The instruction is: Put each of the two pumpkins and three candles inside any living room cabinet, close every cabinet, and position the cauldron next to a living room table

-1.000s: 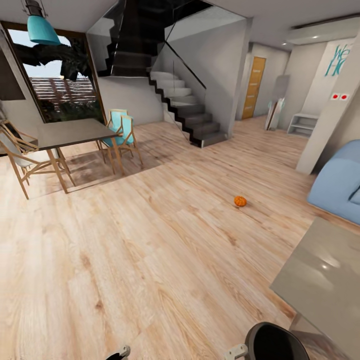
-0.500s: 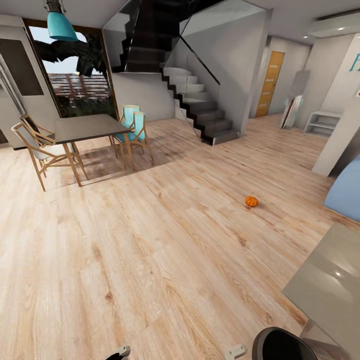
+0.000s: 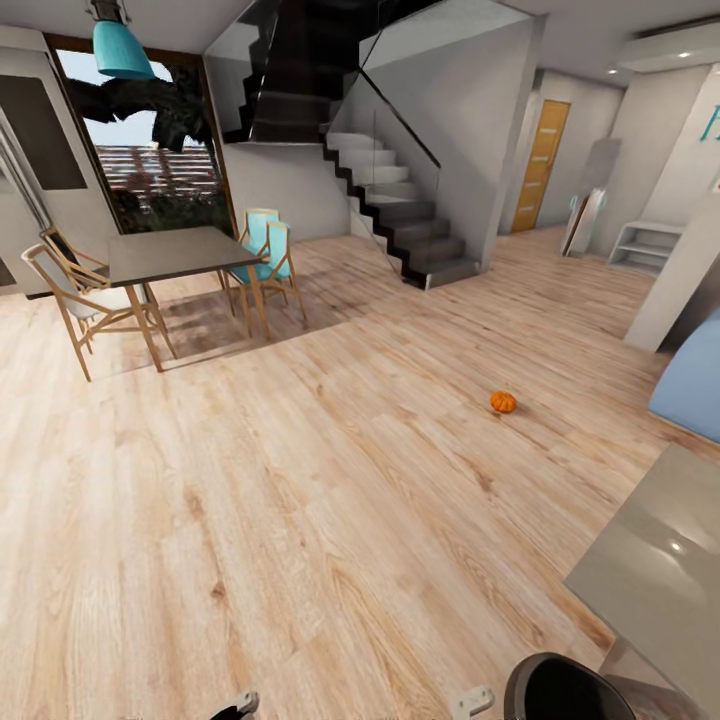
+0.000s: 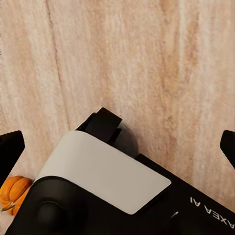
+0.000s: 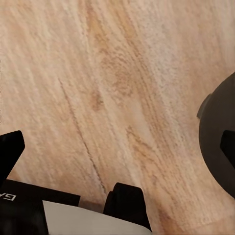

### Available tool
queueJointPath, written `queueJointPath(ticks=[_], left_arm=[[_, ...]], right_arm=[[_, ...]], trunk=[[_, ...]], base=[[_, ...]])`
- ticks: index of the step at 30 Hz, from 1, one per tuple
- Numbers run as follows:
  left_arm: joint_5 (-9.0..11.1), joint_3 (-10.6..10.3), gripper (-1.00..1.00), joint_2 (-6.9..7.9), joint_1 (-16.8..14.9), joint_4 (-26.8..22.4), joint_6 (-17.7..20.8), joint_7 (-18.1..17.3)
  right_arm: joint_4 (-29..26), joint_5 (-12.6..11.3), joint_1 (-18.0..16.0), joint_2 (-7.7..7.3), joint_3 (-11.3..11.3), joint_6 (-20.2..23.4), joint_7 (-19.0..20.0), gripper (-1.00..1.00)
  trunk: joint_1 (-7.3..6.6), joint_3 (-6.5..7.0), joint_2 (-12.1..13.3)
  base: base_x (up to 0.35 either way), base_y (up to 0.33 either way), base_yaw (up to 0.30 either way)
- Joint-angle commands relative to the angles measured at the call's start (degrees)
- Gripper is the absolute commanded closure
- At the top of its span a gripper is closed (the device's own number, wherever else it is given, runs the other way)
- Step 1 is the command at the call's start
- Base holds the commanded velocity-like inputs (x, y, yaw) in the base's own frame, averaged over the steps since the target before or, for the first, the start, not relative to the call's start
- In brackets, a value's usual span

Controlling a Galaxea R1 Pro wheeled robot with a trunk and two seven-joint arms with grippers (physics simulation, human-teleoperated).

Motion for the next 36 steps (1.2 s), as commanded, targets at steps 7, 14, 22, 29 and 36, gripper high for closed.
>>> queueJointPath(ticks=[7,14,22,29,36], left_arm=[[0.0,0.0,-1.0,0.08,0.0,0.0,0.0,0.0],[-0.1,0.0,-1.0,0.15,0.0,0.1,0.0,-0.2],[-0.1,0.0,-1.0,0.35,0.0,0.1,0.0,-0.2],[-0.1,0.0,-1.0,0.36,0.0,0.4,0.0,-0.2],[-0.1,0.0,-1.0,0.36,0.0,0.9,0.0,-0.2]], right_arm=[[0.0,0.0,0.0,0.12,0.0,0.0,-0.1,-1.0],[0.0,0.0,0.0,0.15,0.0,-0.1,-0.1,-1.0],[0.0,0.0,0.0,0.08,0.0,-0.1,-0.2,-1.0],[0.1,-0.1,0.0,-0.12,0.0,-0.1,-0.3,-1.0],[0.1,-0.3,0.0,-0.29,0.0,-0.1,-3.8,-1.0]], trunk=[[0.0,-0.61,0.0],[0.0,-1.25,0.0],[0.0,-1.95,0.0],[0.0,-2.52,0.0],[0.0,-3.1,0.0]], base=[[0.0,0.0,0.0],[0.0,0.0,0.002],[0.0,0.0,0.109],[0.0,0.0,0.173],[0.0,0.0,0.164]])
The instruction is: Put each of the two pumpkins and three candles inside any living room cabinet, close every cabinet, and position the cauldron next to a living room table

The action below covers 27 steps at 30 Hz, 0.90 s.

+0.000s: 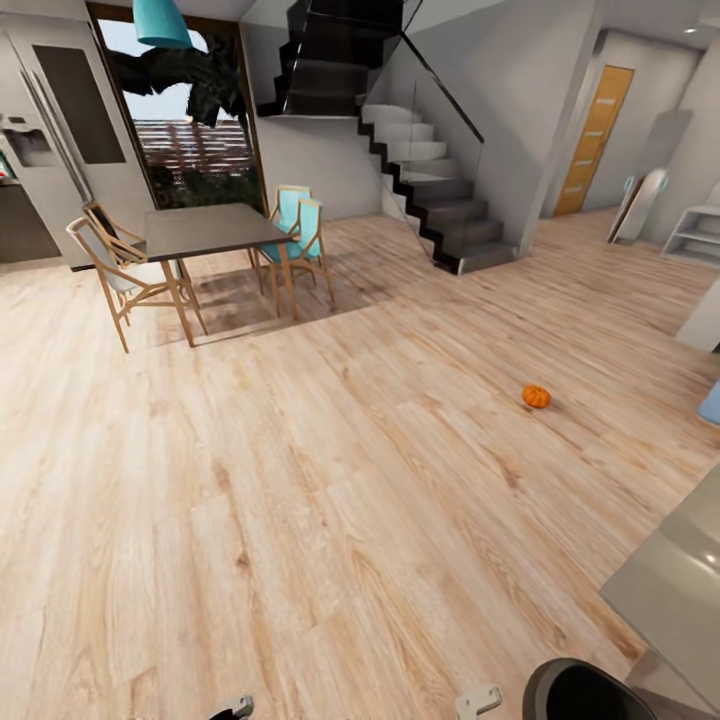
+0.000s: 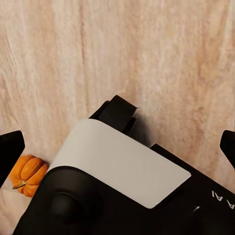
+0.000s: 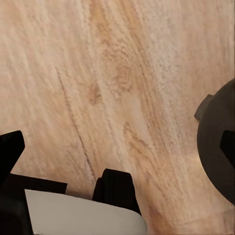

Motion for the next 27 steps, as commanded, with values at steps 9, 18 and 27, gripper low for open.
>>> queueJointPath(ticks=[9,18,27], left_arm=[[-0.2,0.0,-1.0,0.0,0.1,2.0,0.8,0.1],[-0.5,-0.2,-1.0,2.12,2.8,6.8,0.2,-1.3],[-3.7,-0.8,-1.0,5.25,5.0,7.3,0.2,-18.0]], right_arm=[[0.1,-0.3,0.0,-1.65,-0.2,-1.8,-1.8,-1.0],[0.1,-0.3,1.5,-2.22,-0.2,-2.4,-1.8,-1.0],[0.1,-0.3,3.9,-2.89,-0.2,-2.4,-1.7,-1.0]], trunk=[[0.0,-0.76,0.0],[0.0,-1.54,0.0],[0.0,-2.33,0.0]], base=[[0.0,0.0,0.147],[0.0,0.0,0.124],[0.0,0.0,0.11]])
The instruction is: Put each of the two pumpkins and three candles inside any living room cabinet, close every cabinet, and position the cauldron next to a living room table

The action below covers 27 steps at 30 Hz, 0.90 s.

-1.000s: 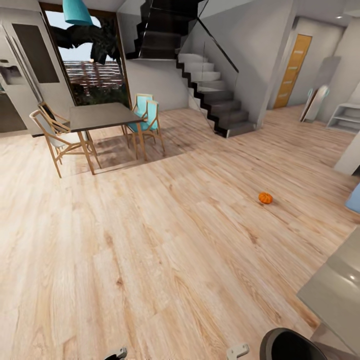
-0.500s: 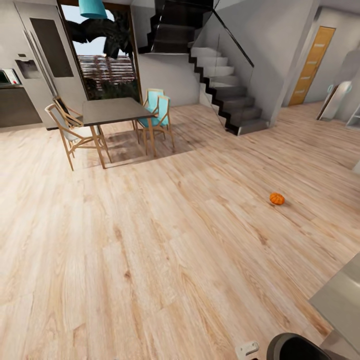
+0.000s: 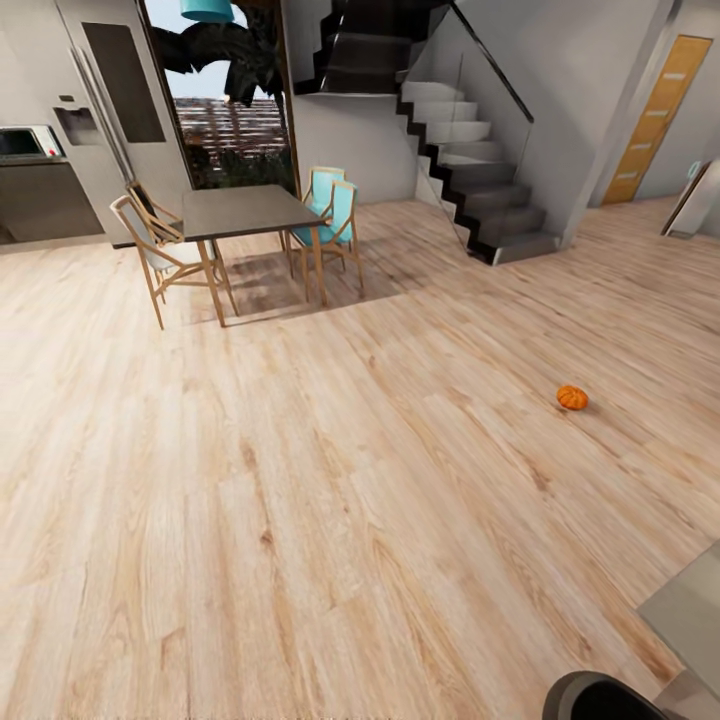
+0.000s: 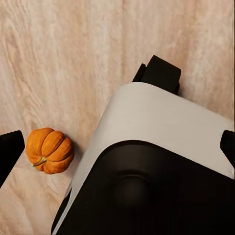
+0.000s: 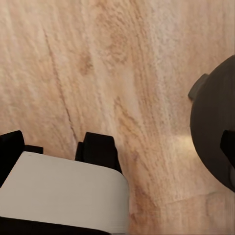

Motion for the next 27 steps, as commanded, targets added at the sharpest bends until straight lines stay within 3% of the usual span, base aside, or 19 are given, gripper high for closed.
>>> queueJointPath(ticks=[1,6,8,10,27], left_arm=[[-0.1,0.0,-1.0,0.08,0.1,0.0,0.0,-0.9],[-0.3,-0.1,-1.0,0.32,0.4,0.0,-0.1,-4.5],[-0.4,-0.2,-1.0,0.55,0.4,0.0,-0.4,-9.4],[-0.4,-0.2,-1.0,0.64,0.4,0.0,-0.5,-10.8],[-0.4,-0.2,-1.0,0.73,0.5,0.0,-0.5,-11.3]], right_arm=[[0.0,0.0,0.1,-0.1,0.0,0.0,0.0,-1.0],[0.0,0.0,0.2,-0.37,0.0,0.0,0.1,-1.0],[0.1,-0.1,0.2,-1.44,-0.1,0.0,0.0,-1.0],[0.1,0.0,0.2,-1.56,-0.1,0.0,0.0,-1.0],[-0.1,0.1,0.7,-1.6,0.0,0.0,0.4,-1.0]], trunk=[[0.0,-0.09,0.0],[0.0,-0.53,0.0],[0.0,-0.71,0.0],[0.0,-0.89,0.0],[0.0,-1.22,0.0]], base=[[0.0,0.0,0.106],[0.0,0.0,0.102],[0.0,0.0,0.088],[0.003,0.0,0.084],[0.308,0.012,0.027]])
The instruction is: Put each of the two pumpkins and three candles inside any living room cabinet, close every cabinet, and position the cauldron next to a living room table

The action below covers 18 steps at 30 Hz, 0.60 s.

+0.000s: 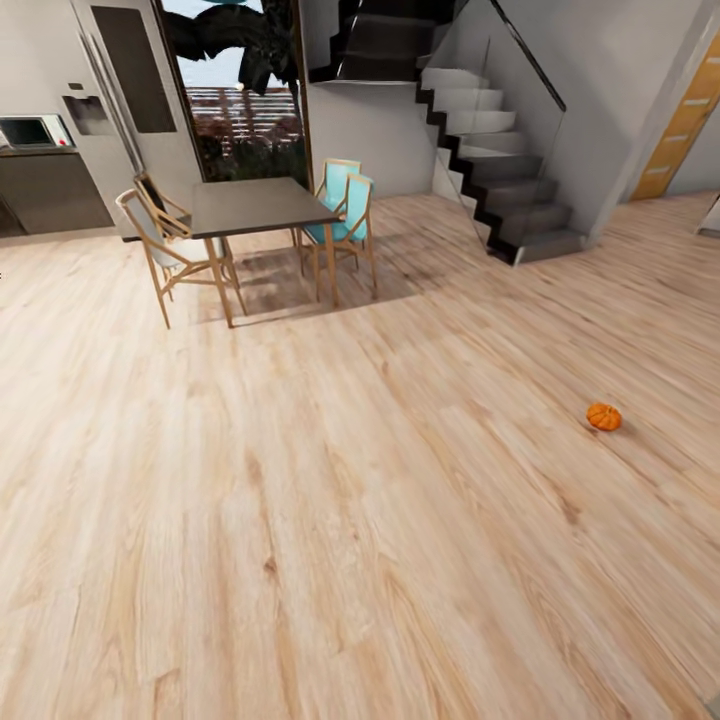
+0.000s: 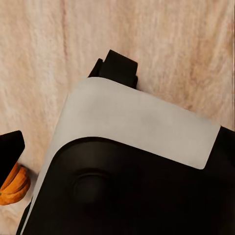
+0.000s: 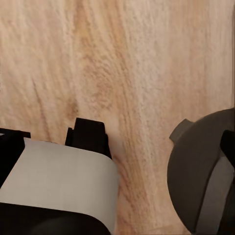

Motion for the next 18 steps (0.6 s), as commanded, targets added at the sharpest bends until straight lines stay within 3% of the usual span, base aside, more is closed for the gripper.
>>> queueJointPath(ticks=[1,18], left_arm=[[0.0,0.0,-1.0,0.0,0.0,0.0,0.0,0.0],[0.0,-0.1,-1.0,0.0,0.0,0.0,0.0,0.0]], right_arm=[[0.0,0.0,0.0,0.0,0.0,0.0,0.0,-1.0],[0.1,0.0,0.0,0.09,0.0,0.0,0.0,-1.0]], trunk=[[0.0,0.0,0.0],[0.0,0.0,0.0]], base=[[0.33,0.0,0.139],[0.33,0.0,0.276]])
